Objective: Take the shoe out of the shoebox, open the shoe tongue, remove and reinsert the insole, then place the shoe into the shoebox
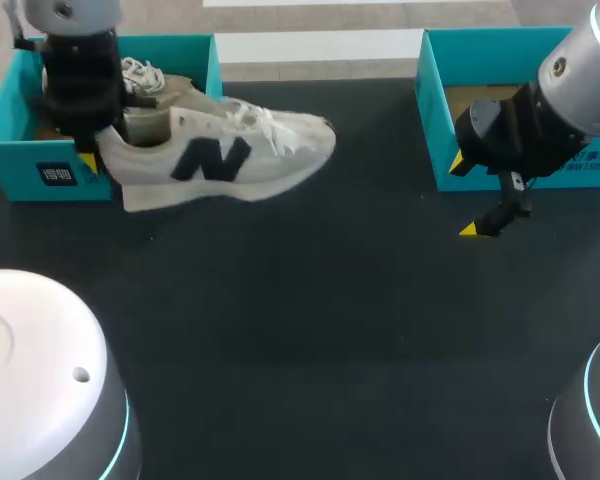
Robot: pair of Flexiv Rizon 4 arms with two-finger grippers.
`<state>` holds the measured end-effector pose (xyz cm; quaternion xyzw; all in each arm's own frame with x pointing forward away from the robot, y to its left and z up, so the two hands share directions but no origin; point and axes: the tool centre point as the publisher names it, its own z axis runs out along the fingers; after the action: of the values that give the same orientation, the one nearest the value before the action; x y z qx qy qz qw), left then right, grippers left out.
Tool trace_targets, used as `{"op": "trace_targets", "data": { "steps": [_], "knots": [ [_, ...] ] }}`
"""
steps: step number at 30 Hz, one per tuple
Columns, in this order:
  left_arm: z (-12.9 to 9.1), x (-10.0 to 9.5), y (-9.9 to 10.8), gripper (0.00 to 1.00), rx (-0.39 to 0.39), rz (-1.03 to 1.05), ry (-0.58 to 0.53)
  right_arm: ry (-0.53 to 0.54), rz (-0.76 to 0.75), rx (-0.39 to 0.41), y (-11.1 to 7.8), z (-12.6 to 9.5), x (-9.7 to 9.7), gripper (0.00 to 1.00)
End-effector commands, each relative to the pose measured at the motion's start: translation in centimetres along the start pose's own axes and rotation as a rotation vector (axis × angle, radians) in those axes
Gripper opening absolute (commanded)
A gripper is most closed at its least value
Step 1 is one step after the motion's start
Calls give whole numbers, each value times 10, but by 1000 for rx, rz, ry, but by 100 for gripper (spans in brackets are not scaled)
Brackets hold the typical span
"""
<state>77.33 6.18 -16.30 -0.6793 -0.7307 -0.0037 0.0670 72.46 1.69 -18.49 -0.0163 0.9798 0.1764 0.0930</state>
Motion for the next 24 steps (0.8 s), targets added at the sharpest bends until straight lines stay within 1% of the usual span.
{"op": "trace_targets", "data": {
  "steps": [1,3,4,5,24],
  "knots": [
    [4,-19,-21,0,19,-7,-53,1,0,2,1,2,-1,100],
    [7,-31,-33,0,41,-2,-58,1,0,2,1,2,-1,100],
    [9,-36,-39,0,71,-6,-103,1,0,2,1,2,-1,100],
    [10,-40,-43,0,86,11,-114,1,0,2,1,2,-1,100],
    [10,-40,-43,0,86,11,-114,1,0,2,1,2,-1,100]
  ]
}}
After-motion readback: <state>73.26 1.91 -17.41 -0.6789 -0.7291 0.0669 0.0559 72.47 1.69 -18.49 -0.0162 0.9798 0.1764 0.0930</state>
